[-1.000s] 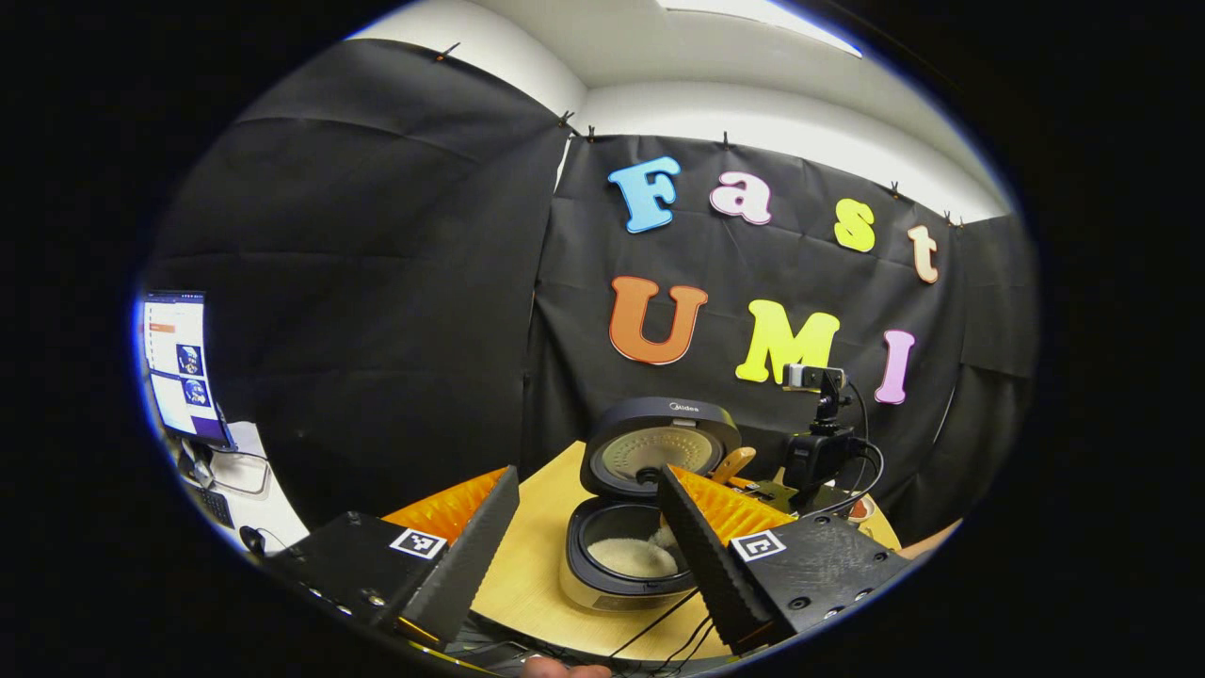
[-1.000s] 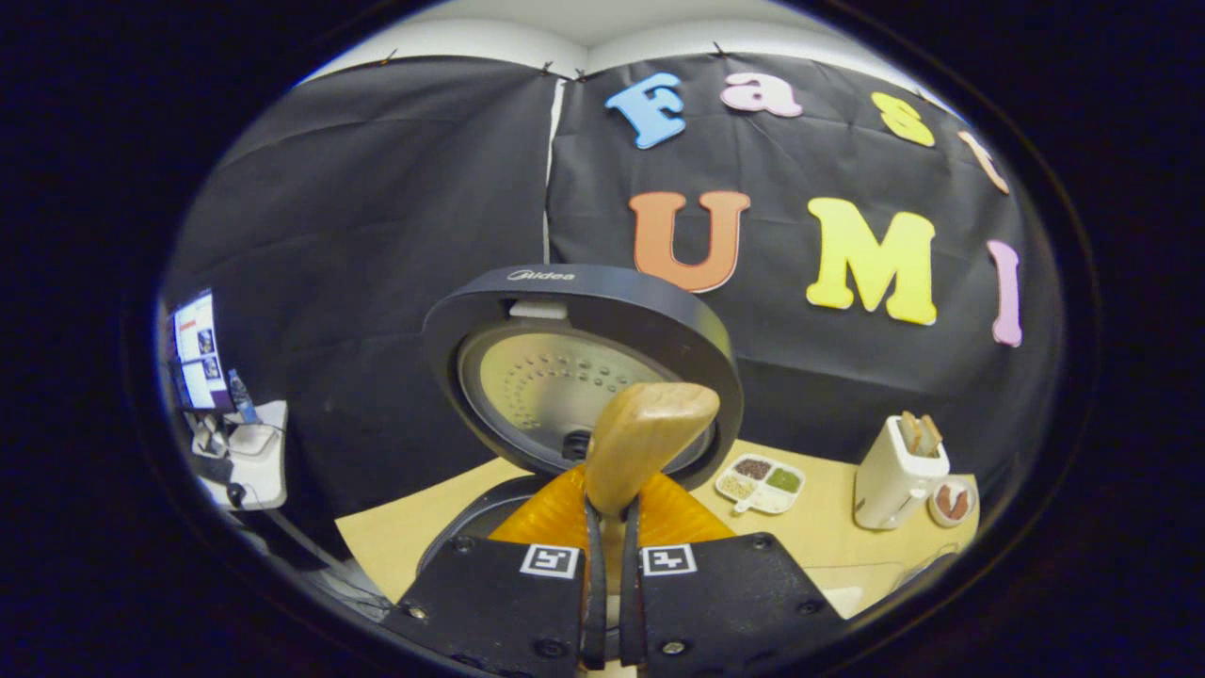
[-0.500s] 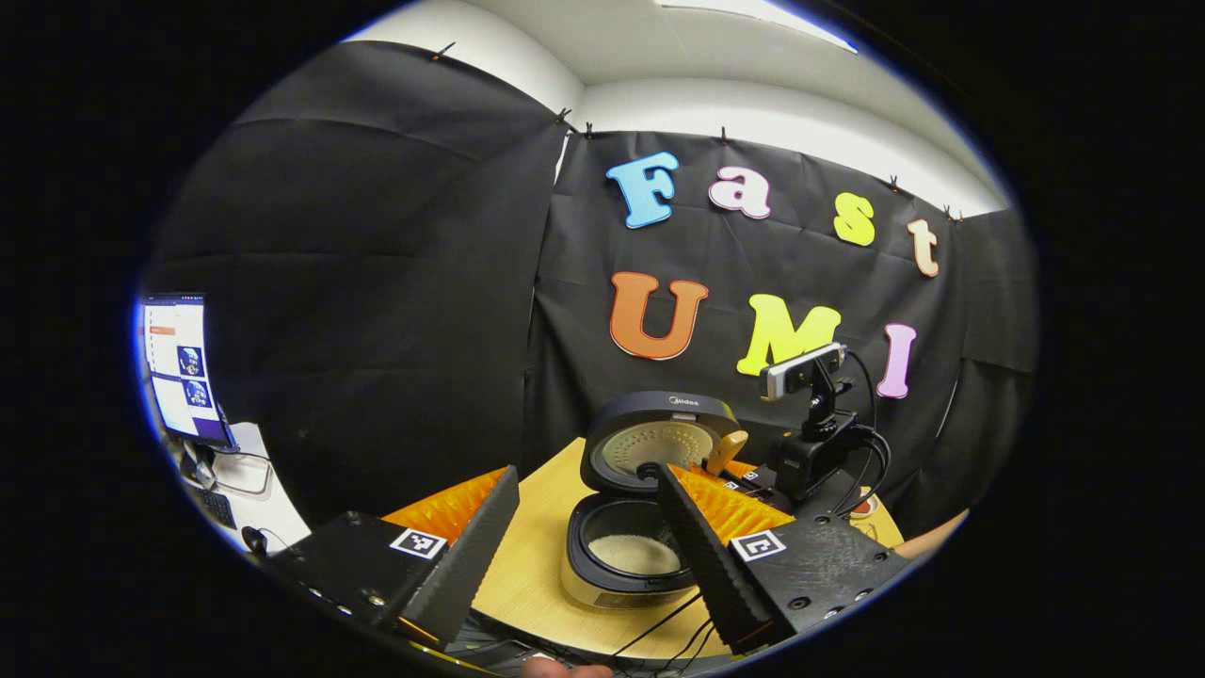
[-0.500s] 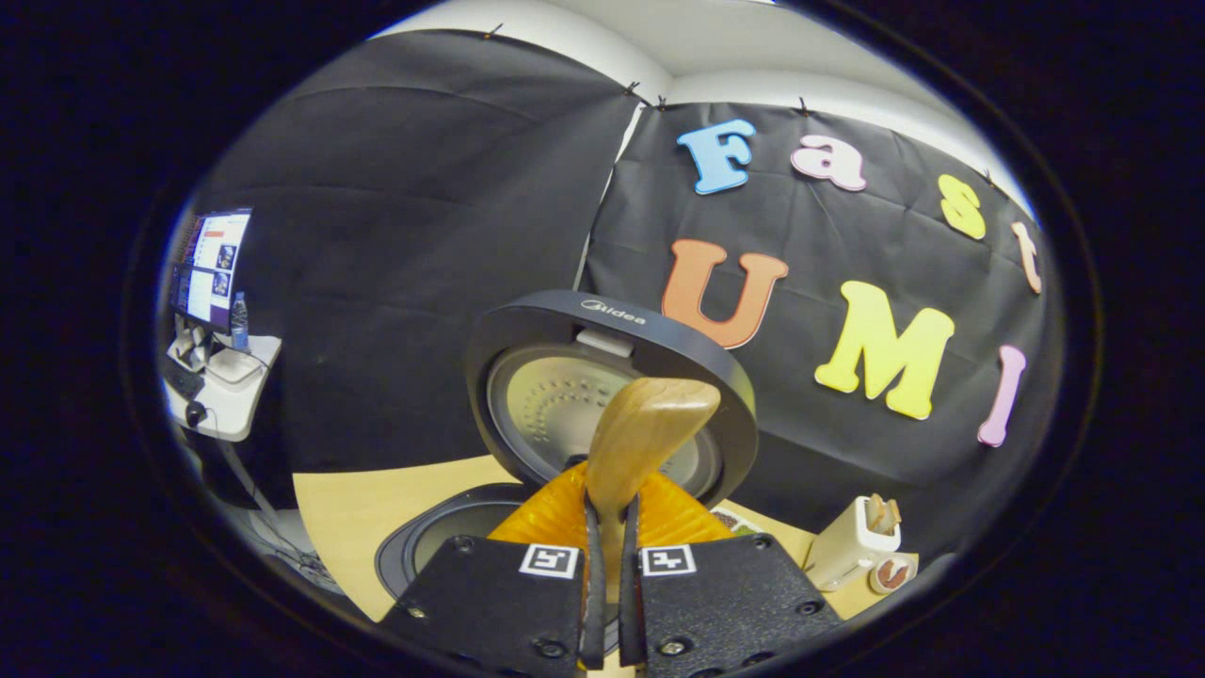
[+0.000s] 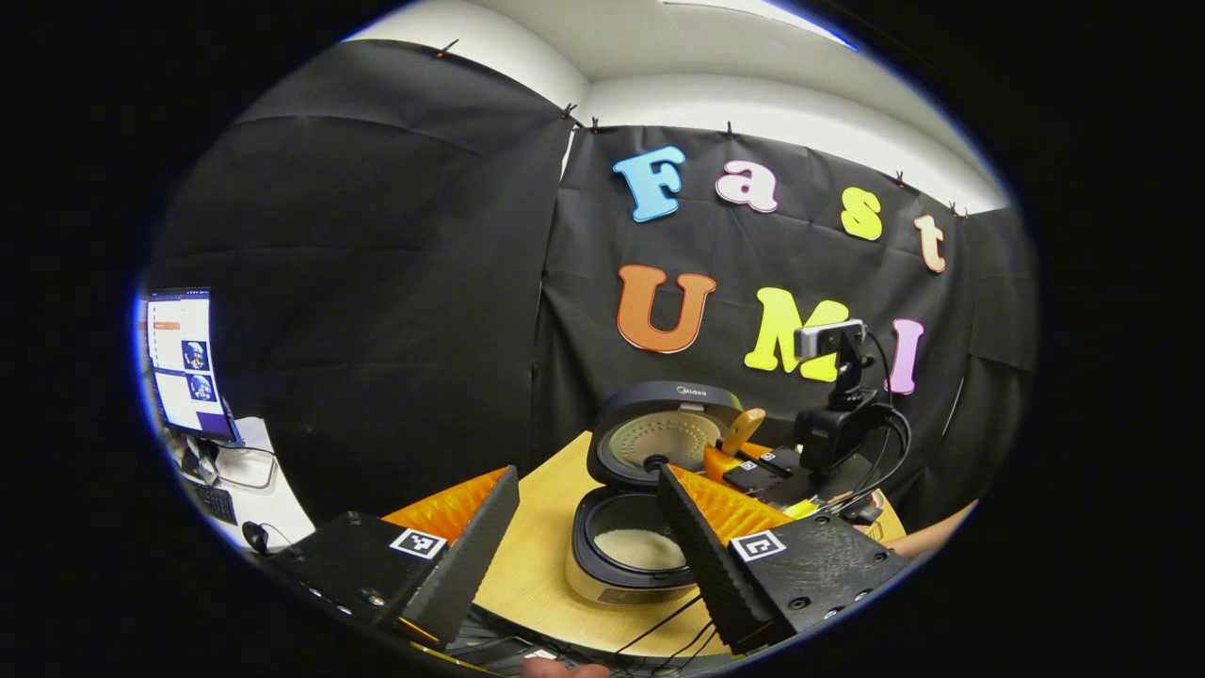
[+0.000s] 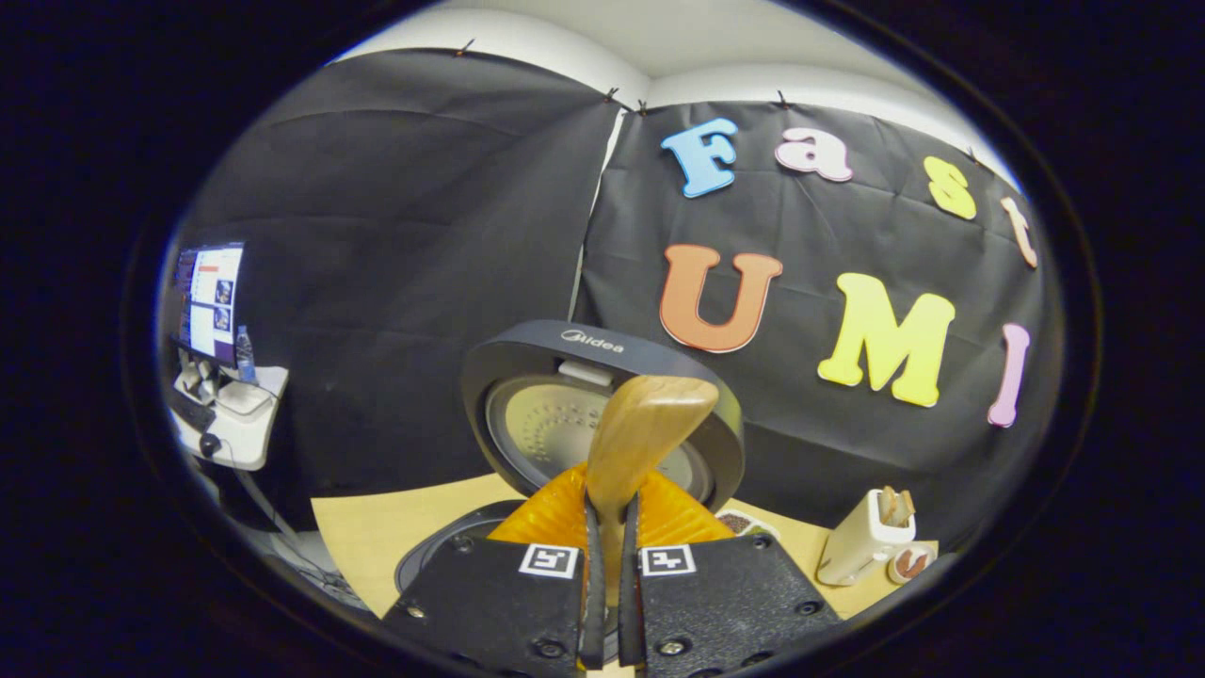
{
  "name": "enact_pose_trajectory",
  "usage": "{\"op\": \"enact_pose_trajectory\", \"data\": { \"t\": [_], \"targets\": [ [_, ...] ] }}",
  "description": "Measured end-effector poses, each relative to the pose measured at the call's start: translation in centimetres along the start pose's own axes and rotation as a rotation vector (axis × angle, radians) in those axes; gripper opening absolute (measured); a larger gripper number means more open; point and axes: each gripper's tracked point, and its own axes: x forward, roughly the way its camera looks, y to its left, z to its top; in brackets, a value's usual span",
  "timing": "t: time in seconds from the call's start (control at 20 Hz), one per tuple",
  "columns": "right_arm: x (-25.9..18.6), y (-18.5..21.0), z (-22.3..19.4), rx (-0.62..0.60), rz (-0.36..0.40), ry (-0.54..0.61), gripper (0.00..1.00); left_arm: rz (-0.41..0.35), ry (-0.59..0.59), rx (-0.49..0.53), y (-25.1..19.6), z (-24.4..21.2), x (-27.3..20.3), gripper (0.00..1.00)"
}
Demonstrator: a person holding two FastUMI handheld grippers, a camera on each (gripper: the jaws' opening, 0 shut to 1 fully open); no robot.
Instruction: Close the left gripper, press the button to open the rice cooker; take a wooden spoon from the chopstick holder with the right hand, scoop a spoonful of rice and pour it into the rice cooker, then put the wooden spoon back into the chopstick holder.
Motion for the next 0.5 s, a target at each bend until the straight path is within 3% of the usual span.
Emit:
{"op": "enact_pose_trajectory", "data": {
  "t": [0.5],
  "targets": [
    [-4.6, -4.3, 3.3, 0.462, 0.059, -0.005, 0.11, -0.023, 0.006, 0.001, -2.5, -0.3, 0.2, 0.95]
  ]
}}
